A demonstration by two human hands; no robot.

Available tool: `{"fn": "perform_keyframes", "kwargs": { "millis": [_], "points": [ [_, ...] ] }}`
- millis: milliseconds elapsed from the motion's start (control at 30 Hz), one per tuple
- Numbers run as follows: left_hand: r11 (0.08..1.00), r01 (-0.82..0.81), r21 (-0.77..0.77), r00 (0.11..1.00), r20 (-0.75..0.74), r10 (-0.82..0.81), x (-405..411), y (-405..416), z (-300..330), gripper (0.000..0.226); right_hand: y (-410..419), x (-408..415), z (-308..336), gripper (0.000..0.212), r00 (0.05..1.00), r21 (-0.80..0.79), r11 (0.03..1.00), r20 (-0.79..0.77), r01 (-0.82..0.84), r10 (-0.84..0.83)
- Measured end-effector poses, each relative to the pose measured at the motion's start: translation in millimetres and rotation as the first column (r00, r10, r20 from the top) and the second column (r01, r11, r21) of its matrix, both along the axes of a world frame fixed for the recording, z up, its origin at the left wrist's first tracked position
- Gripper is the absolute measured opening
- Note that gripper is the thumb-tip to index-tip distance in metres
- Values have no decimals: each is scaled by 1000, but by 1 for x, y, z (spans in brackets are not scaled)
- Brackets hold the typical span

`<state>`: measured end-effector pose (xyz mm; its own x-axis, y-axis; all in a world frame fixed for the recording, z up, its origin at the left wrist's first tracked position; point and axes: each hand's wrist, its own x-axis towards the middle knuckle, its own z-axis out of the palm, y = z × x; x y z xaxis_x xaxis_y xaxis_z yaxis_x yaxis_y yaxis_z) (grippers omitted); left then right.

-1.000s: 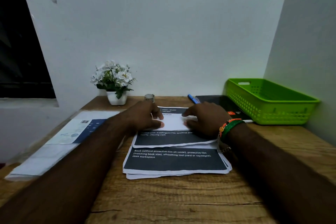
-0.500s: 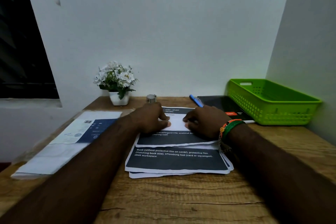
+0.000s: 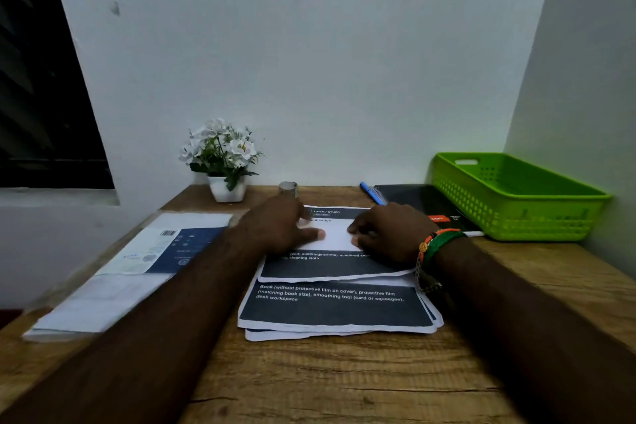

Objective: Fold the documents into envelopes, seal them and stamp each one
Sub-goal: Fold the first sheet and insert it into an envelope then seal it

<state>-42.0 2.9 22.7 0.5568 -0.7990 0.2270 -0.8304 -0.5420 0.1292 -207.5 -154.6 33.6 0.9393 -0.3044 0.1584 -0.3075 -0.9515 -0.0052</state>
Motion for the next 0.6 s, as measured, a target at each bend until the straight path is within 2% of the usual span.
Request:
{"fn": "perform_keyframes", "kwargs": {
  "millis": [67,167,333,600],
  "points": [
    [997,49,54,998,-34,-47,-1,-5,-4,64,-2,1,-1,32,1000,7,1000,13,-3,3],
    [999,45,13,994,-95,-43,4,-8,-8,63,-7,3,-5,31,997,59,998,72,6,-10],
    [986,49,-159,965,-247,-88,11,-9,-14,37,-15,6,-14,30,967,268,960,256,-78,7],
    [943,58,-326,970,-204,-130,3,-14,-8,37,-17,19,-14,7,893,326,927,449,-186,22]
  ]
}}
